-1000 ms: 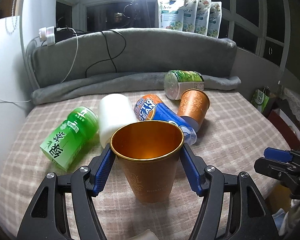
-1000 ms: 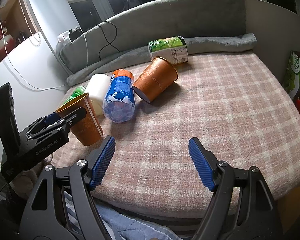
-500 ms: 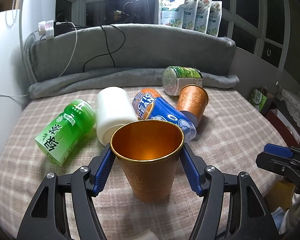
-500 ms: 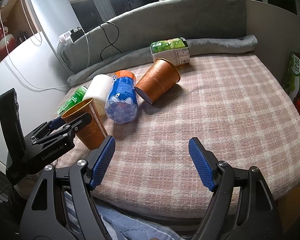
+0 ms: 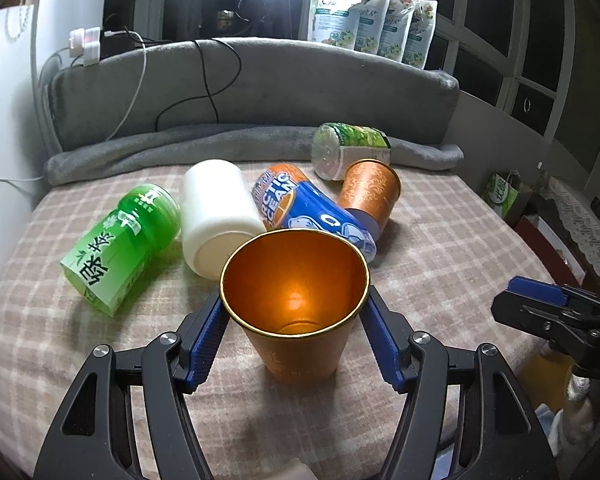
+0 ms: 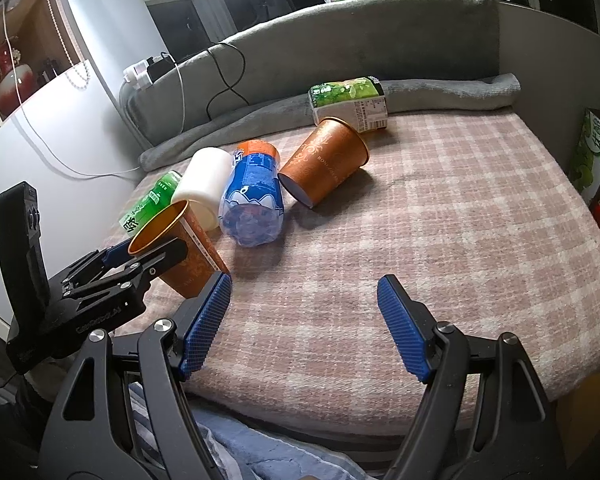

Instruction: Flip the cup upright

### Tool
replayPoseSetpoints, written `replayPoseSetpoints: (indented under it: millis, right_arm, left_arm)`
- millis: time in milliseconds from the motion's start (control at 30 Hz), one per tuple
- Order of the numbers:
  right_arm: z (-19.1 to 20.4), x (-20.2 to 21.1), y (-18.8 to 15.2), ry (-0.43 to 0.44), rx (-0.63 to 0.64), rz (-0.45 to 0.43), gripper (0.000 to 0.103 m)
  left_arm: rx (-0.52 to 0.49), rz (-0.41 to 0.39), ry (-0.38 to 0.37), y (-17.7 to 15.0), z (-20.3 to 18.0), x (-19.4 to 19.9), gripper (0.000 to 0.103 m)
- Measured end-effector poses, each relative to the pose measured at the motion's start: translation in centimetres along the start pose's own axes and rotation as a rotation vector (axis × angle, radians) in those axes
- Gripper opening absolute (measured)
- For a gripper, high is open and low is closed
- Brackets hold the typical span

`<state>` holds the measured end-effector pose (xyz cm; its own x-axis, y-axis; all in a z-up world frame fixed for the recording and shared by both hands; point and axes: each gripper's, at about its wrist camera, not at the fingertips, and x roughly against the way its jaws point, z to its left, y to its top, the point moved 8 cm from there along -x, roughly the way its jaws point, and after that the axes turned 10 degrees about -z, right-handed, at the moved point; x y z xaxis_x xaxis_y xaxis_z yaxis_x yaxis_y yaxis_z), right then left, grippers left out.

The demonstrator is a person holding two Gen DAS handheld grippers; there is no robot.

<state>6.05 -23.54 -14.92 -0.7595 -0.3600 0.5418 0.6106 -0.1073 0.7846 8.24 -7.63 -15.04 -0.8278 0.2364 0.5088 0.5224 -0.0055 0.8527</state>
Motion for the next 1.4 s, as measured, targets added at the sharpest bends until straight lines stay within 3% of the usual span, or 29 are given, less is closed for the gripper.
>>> replayPoseSetpoints:
  millis: [400,500,567,767,1033,1100,1233,1400]
  right_arm:
    - [0.7,0.3,0.1,0.013,0.018,-0.013,0.079]
    - [1.1,0.4,0.3,0.013,0.036,-0.023,0.079]
    - [1.4,0.4,0.4,0.013,0.046,-0.029,0.079]
    - [2.1,1.1,1.2,-0.004,0.091,-0.081,0.082]
    - [2.6,2.8,4.3,-0.105,0.177,-0.255,0.09]
    - [2.7,3.4,5.2,-0.144,0.202,-0.304,0.09]
    - [2.8,4.8,7.2,-0.21,0.233,-0.414,0.103]
    - [2.7,6.0,8.7,-0.271,0.253,-0.493,0.103]
  left_arm:
    - [0.017,0.053,-0.079,-0.8,-0.5,1.0,0.07]
    - [0.011,0.052,-0.091,-0.9,-0.7,1.5,0.071]
    - [0.004,0.048,-0.1,-1.0,-0.8,1.9,0.078]
    - [0.013,0.032,-0.105,-0.9,-0.3,3.3,0.078]
    - [-0.007,-0.161,-0.043,2.4,1.0,7.6,0.078]
    - [-0.007,-0.227,-0.011,3.5,1.5,8.8,0.082]
    - [-0.007,-0.369,0.086,5.9,2.8,11.1,0.082]
    - [0.007,-0.466,0.149,8.0,3.9,12.5,0.083]
